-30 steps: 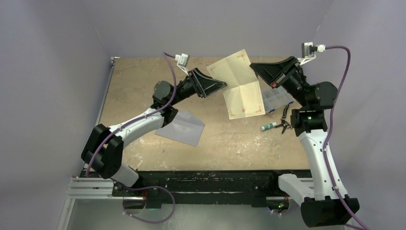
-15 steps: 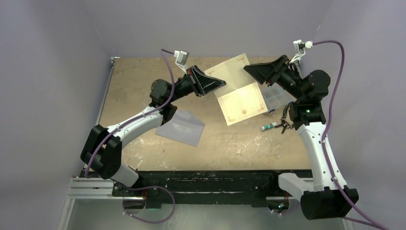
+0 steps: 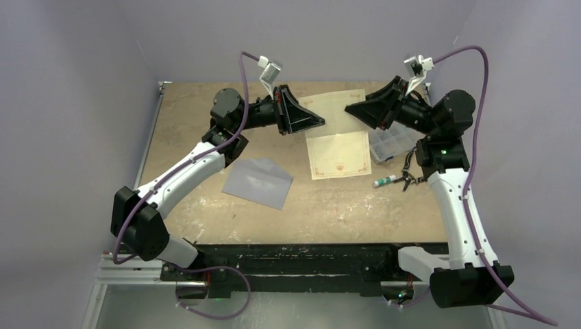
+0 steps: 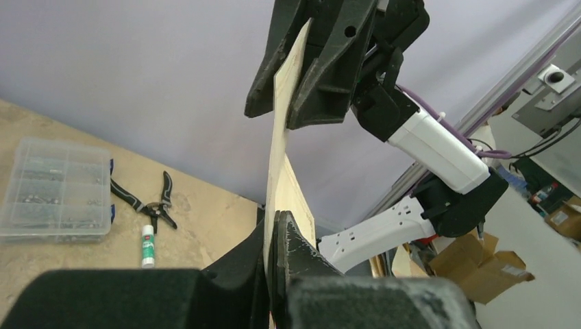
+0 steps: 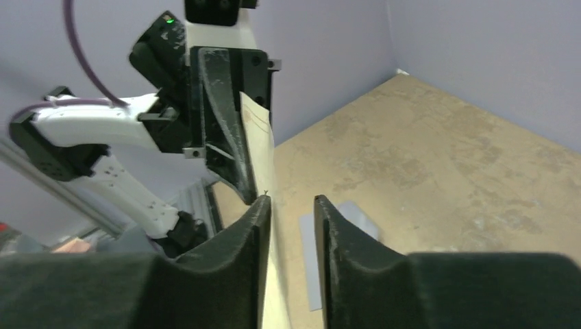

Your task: Place the letter into the envelope and seal it

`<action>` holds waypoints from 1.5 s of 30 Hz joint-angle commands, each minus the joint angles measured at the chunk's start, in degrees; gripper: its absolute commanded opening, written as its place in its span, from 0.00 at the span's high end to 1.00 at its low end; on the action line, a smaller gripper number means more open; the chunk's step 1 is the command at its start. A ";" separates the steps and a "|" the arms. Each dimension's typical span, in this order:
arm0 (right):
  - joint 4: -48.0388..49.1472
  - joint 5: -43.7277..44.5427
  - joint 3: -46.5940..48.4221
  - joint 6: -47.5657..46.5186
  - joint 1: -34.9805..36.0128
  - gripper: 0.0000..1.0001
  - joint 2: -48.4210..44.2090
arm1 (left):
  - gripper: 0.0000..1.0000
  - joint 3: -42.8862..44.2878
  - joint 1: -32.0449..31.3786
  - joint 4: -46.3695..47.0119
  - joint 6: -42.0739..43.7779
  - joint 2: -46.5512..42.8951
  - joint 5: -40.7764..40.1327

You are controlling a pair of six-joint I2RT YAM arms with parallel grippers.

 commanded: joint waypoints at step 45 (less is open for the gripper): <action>1.69 -1.30 -0.95 -2.90 -0.03 0.25 -11.74 | 1.00 4.81 3.21 1.04 -10.08 1.98 -7.30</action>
